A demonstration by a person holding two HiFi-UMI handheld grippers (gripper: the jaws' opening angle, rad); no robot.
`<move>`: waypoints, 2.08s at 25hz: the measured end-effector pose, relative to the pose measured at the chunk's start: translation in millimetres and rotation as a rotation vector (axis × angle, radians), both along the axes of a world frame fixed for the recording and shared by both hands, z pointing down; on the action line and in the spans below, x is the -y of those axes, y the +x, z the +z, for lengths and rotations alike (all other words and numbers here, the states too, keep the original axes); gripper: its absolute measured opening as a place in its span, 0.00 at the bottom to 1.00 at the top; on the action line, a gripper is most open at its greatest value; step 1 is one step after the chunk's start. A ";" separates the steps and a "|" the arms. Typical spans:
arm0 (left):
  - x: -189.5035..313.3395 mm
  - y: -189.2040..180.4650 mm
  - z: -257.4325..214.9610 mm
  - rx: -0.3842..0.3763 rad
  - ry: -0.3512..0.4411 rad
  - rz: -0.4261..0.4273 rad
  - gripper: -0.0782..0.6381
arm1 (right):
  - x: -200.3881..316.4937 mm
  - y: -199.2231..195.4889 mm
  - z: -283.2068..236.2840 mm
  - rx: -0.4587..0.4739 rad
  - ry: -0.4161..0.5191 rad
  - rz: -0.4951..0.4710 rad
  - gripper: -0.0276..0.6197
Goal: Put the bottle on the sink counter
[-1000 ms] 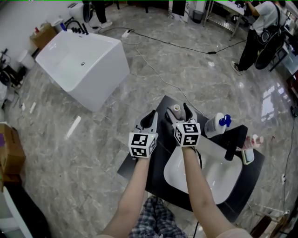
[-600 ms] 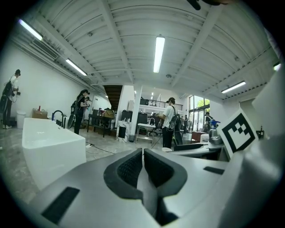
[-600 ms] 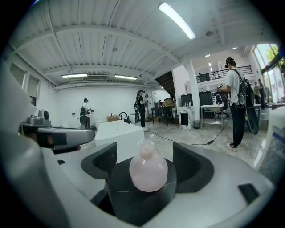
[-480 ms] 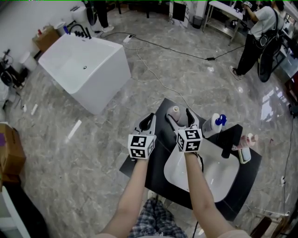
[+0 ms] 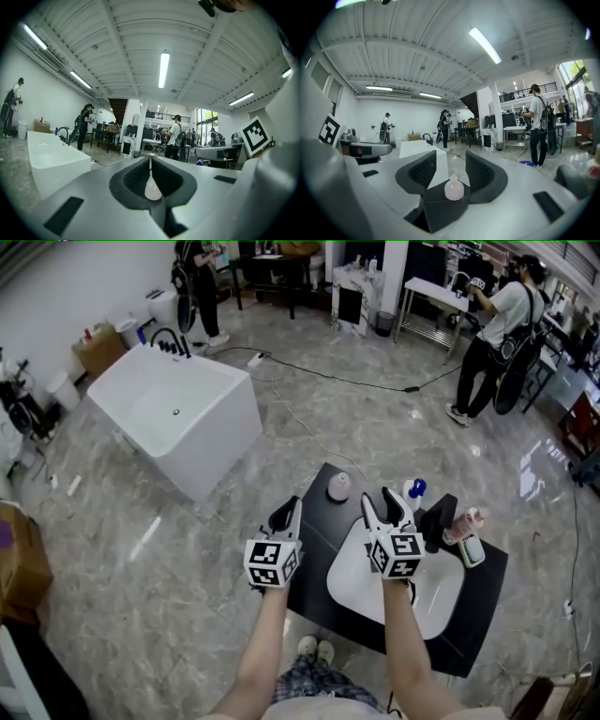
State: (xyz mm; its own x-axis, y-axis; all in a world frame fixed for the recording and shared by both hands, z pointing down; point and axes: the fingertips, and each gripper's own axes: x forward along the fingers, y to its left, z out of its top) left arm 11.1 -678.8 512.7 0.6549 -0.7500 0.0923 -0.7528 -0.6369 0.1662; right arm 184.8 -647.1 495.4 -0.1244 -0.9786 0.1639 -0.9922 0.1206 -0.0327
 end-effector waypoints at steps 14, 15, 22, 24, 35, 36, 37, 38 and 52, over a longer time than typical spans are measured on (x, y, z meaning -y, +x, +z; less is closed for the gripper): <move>-159.8 -30.9 -92.6 0.013 0.082 0.040 0.16 | -210.0 39.1 -93.1 -0.018 0.107 0.149 0.13; -166.5 -32.3 -95.2 0.008 0.088 0.041 0.16 | -219.9 41.3 -94.4 -0.015 0.114 0.159 0.11; -198.7 -41.2 -108.7 -0.017 0.099 0.060 0.15 | -272.8 52.7 -100.3 -0.012 0.127 0.213 0.09; -204.9 -43.9 -111.4 -0.020 0.098 0.055 0.15 | -285.7 54.6 -101.6 -0.018 0.132 0.216 0.08; -230.3 -47.1 -101.8 -0.022 0.089 0.056 0.15 | -322.1 65.1 -100.3 -0.029 0.136 0.217 0.07; -230.2 -45.4 -102.3 -0.020 0.092 0.056 0.15 | -321.9 66.8 -100.5 -0.031 0.135 0.216 0.07; -229.8 -43.8 -102.6 -0.019 0.095 0.056 0.15 | -321.5 67.8 -100.2 -0.035 0.134 0.215 0.07; -229.6 -42.9 -102.3 -0.018 0.096 0.057 0.15 | -321.1 68.0 -99.3 -0.041 0.131 0.213 0.06; -237.5 -42.2 -94.0 -0.019 0.076 0.083 0.15 | -323.0 54.5 -89.3 -0.029 0.103 0.186 0.06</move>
